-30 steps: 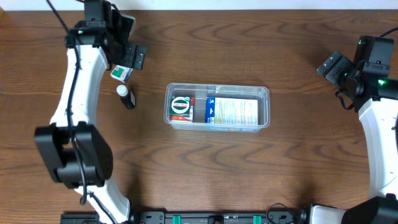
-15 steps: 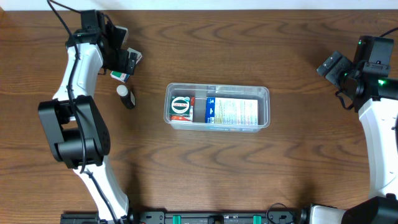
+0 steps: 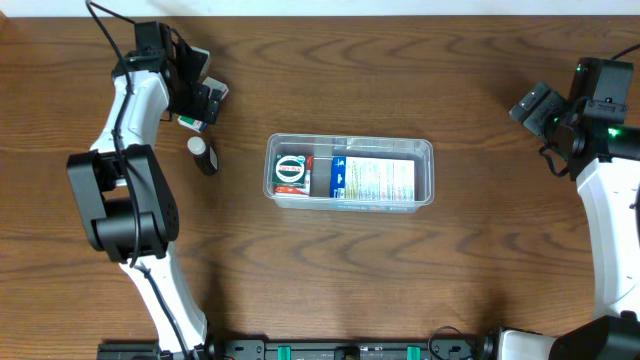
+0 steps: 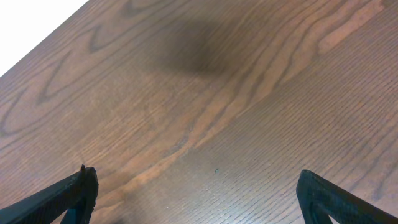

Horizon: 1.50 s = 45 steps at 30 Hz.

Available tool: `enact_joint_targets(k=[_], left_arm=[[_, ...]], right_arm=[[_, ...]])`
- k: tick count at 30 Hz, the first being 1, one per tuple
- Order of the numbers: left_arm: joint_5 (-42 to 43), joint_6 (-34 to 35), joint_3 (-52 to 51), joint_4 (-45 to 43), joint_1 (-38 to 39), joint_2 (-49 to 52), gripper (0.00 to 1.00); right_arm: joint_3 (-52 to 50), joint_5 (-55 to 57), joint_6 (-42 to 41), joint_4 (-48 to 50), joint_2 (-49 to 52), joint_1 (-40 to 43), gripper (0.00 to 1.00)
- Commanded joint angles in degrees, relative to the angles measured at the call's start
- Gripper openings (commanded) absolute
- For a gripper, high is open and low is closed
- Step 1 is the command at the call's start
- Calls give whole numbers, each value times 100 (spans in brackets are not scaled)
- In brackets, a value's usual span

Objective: Pack container
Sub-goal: 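Grasp the Panadol box with the left gripper and lift it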

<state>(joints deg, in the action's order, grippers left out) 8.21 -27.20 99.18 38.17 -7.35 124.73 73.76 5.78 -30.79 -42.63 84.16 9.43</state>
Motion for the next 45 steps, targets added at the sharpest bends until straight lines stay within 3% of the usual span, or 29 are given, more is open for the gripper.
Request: enact_joint_targets(k=[1, 16, 21, 45], left_arm=[[-22, -151, 101, -68, -7, 170, 98], [-26, -175, 48, -479, -9, 369, 99], [-24, -173, 37, -490, -7, 372, 86], [-24, -319, -87, -551, -7, 616, 86]], right_arm=[[22, 0, -44, -15, 7, 35, 99], [22, 0, -44, -15, 7, 35, 99], [22, 0, -44, -15, 7, 35, 99], [22, 0, -44, -15, 7, 35, 99]])
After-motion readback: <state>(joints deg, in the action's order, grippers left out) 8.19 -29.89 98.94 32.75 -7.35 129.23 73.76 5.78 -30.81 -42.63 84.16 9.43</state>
